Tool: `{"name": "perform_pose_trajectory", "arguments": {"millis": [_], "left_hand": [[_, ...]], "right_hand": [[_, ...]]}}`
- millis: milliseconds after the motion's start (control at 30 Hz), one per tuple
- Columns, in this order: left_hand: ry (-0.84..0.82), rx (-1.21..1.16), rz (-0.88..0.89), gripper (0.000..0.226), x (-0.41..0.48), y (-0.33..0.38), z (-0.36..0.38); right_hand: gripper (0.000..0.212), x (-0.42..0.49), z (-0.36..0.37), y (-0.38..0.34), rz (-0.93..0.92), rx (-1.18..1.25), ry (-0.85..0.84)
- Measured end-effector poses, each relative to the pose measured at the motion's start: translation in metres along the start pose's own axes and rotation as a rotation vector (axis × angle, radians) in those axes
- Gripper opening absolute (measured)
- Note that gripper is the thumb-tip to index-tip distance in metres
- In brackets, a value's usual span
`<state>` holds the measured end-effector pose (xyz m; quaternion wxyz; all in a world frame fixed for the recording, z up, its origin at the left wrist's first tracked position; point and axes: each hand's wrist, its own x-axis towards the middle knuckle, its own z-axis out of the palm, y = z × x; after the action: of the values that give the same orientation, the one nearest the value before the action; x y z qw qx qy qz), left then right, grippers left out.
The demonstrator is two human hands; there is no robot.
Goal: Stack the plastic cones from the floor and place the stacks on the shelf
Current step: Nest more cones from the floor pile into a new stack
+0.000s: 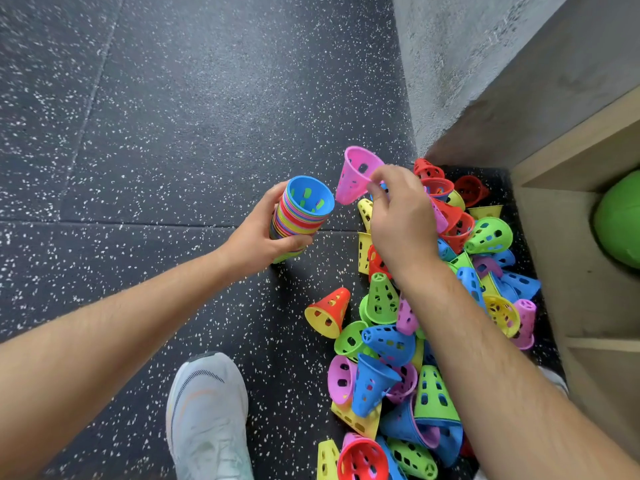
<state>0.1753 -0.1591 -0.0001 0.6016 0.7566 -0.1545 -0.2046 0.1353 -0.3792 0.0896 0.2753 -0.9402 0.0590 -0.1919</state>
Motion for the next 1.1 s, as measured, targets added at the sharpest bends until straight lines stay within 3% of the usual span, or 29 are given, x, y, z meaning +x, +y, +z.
{"name": "perform_pose_trajectory", "arguments": {"millis": [167,300,433,567,700,900,1100], "left_hand": [[0.005,-0.004,0.006,0.090,0.000,0.000,0.001],[0.005,-0.018,-0.003,0.089,0.000,0.002,0.002],[0.015,-0.035,-0.005,0.088,-0.001,0.004,0.002],[-0.022,0.027,-0.034,0.098,-0.001,-0.006,-0.007],[-0.115,0.154,-0.172,0.108,-0.009,-0.032,-0.016],[-0.042,0.135,-0.224,0.082,0.001,-0.037,-0.006],[-0.018,0.075,-0.128,0.069,0.015,0.012,-0.004]], "right_hand": [[0.009,0.004,-0.003,-0.017,-0.128,0.063,0.005],[0.014,-0.007,0.007,-0.018,-0.210,0.037,-0.260],[0.044,-0.017,0.009,-0.011,-0.146,0.021,-0.470],[0.057,-0.019,0.013,-0.006,-0.168,0.012,-0.477],[0.062,-0.024,0.023,0.003,-0.133,-0.023,-0.492],[0.064,-0.025,0.028,0.007,-0.119,-0.021,-0.490],[0.066,0.008,-0.012,-0.014,-0.138,-0.053,-0.386]]}}
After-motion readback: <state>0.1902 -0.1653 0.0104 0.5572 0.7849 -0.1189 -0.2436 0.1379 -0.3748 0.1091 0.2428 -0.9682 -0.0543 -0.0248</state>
